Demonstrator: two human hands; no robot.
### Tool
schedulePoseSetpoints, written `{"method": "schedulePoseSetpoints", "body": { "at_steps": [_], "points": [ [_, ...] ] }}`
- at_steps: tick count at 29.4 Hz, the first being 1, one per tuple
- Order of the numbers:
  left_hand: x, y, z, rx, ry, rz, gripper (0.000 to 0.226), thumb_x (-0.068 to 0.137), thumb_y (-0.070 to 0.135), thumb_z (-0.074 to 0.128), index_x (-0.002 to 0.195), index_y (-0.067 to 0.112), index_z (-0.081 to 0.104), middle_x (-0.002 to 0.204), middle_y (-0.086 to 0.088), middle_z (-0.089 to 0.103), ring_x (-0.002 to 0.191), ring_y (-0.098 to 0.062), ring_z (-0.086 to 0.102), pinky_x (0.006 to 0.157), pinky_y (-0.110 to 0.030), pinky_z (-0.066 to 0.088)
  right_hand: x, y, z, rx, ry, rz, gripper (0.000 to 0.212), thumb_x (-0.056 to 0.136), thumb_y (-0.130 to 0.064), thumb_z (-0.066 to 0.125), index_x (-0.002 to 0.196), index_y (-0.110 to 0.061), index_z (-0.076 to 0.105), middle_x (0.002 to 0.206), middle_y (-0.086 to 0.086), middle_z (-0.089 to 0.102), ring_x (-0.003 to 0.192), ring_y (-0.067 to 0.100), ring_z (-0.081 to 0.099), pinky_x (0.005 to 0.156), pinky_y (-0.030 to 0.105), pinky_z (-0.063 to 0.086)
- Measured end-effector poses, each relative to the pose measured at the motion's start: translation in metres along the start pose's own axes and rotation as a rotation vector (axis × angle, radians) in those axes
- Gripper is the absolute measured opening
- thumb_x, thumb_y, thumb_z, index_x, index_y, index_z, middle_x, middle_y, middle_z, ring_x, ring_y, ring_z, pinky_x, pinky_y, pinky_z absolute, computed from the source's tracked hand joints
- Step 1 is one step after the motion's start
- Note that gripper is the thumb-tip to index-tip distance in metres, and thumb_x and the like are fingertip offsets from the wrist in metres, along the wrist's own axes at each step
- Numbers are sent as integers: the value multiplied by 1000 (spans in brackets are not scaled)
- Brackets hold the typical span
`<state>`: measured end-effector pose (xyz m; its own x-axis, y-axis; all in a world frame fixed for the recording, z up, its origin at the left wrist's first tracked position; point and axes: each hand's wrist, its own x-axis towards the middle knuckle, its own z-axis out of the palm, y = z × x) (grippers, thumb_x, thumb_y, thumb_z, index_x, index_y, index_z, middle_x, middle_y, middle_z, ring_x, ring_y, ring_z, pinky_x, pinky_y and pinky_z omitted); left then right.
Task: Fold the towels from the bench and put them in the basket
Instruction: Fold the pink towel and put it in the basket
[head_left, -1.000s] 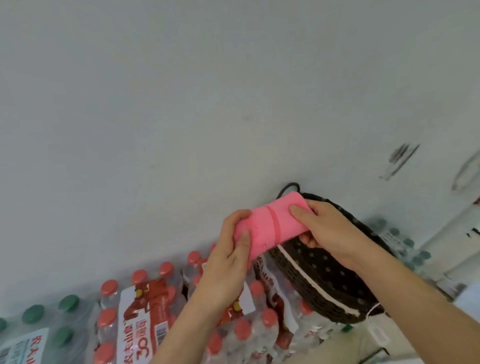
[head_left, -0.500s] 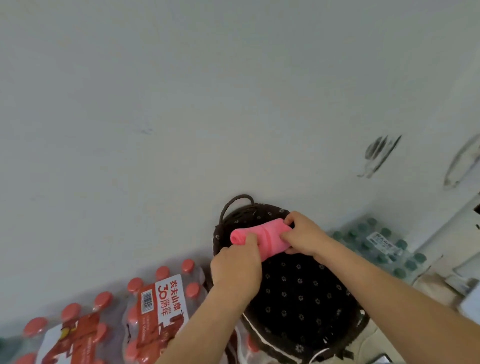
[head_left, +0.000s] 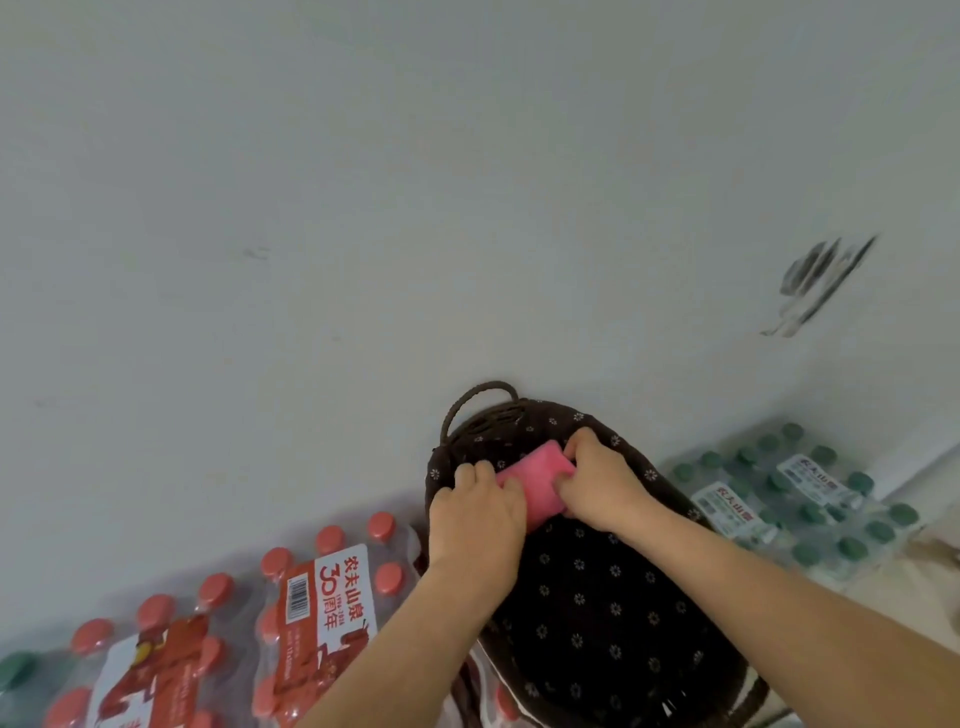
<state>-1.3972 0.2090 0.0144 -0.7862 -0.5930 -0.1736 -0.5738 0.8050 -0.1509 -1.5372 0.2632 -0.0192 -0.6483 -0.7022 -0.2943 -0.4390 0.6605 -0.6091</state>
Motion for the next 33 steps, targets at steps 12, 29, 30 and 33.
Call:
{"method": "schedulePoseSetpoints", "body": {
  "at_steps": [12, 29, 30, 33],
  "points": [
    [25, 9, 6, -31, -105, 88, 66, 86, 8, 59, 143, 20, 27, 125, -19, 44, 102, -35, 59, 68, -37, 42, -16, -11, -8, -821, 121, -459, 32, 89, -8, 47, 119, -13, 39, 105, 8, 63, 91, 29, 65, 58, 35, 39],
    [34, 6, -1, -22, -7, 160, 30, 90, 17, 55, 119, 14, 51, 116, -7, 60, 103, -28, 60, 66, -34, 36, -11, 22, -10, -885, 363, -725, 11, 69, -30, 66, 67, -19, 63, 81, 1, 59, 88, 26, 55, 78, 41, 34],
    [32, 1, -3, -39, 29, 142, 25, 90, 21, 54, 115, 15, 55, 113, -5, 61, 103, -27, 58, 66, -34, 35, -14, 20, -16, -821, 377, -678, 15, 70, -33, 66, 77, -19, 65, 94, 3, 60, 98, 26, 54, 83, 44, 34],
    [15, -21, -4, -92, 237, 58, 25, 80, 25, 64, 105, 20, 60, 102, -3, 58, 96, -25, 51, 66, -34, 38, -21, 20, -33, -644, 400, -504, 49, 77, -26, 66, 124, -22, 53, 131, 12, 47, 119, 33, 44, 87, 49, 45]
  ]
}}
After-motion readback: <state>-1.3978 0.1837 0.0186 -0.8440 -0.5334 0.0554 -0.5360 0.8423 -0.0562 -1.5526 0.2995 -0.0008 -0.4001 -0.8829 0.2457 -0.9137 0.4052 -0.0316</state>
